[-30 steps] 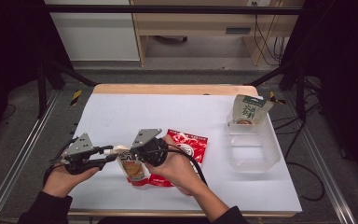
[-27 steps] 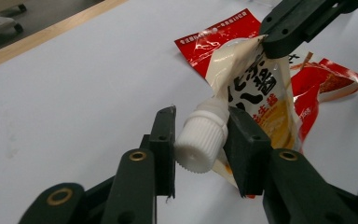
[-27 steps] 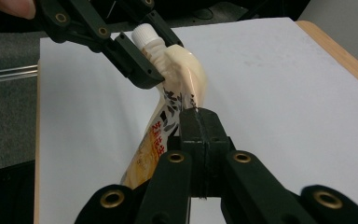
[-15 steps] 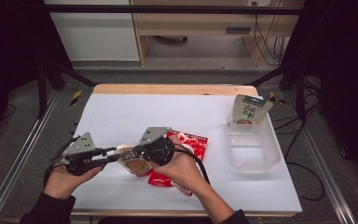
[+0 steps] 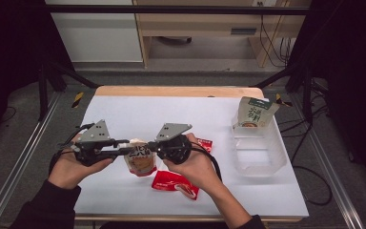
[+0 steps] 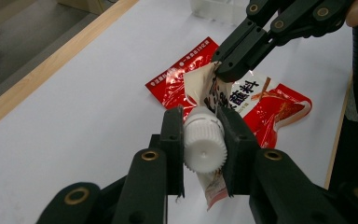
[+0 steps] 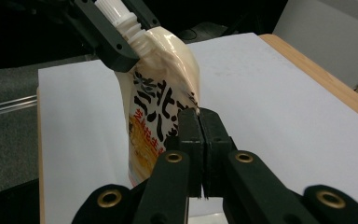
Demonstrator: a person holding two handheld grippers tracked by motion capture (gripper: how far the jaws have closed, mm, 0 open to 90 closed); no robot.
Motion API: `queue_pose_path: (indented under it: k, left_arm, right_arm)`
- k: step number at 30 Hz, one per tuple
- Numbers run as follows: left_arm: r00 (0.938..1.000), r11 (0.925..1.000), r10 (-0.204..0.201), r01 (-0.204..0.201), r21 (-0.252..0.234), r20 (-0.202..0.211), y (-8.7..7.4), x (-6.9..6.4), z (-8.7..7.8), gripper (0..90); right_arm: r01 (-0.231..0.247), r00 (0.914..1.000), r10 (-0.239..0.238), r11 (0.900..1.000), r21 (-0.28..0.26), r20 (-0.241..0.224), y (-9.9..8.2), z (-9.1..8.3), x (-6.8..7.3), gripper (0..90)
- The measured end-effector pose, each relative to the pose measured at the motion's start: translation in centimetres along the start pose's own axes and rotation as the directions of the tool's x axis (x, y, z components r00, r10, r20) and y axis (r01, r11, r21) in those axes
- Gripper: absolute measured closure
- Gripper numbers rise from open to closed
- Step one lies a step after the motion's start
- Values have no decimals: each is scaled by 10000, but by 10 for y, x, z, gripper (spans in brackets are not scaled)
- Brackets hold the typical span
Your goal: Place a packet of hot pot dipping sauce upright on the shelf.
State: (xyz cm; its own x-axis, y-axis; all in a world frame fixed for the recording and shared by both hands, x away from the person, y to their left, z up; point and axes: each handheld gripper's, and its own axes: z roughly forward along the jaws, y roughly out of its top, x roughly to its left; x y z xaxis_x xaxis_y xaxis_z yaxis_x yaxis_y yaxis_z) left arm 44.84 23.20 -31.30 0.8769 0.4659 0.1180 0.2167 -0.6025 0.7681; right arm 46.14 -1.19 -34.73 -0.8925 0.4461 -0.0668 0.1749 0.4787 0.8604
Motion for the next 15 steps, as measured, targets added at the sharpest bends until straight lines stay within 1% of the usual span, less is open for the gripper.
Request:
queue_pose_path:
  k: [2,4,7,10,12,15]
  left_arm:
    - [9999,10000,55,-56,81,84,6,1,4,734]
    - [9997,9996,193,-195,194,125,12,1,9,735]
    - [9993,9993,271,-278,258,261,20,0,15,736]
    - [9984,9983,447,-459,369,345,27,-1,20,737]
    - [9976,9973,582,-598,422,372,32,-2,21,737]
    - [9969,9972,659,-673,322,424,38,-3,23,737]
  right_arm:
    - [-59,10000,58,10000,52,46,-2,-3,-4,894]
    - [-161,9999,161,9998,90,31,-5,-5,-8,884]
    - [-221,9997,220,9997,121,64,-9,-9,-13,866]
    - [-260,9996,258,9995,174,72,-12,-13,-19,846]
    - [-257,9996,255,9995,185,76,-13,-16,-22,827]
    - [-208,9998,207,9996,212,84,-14,-21,-25,770]
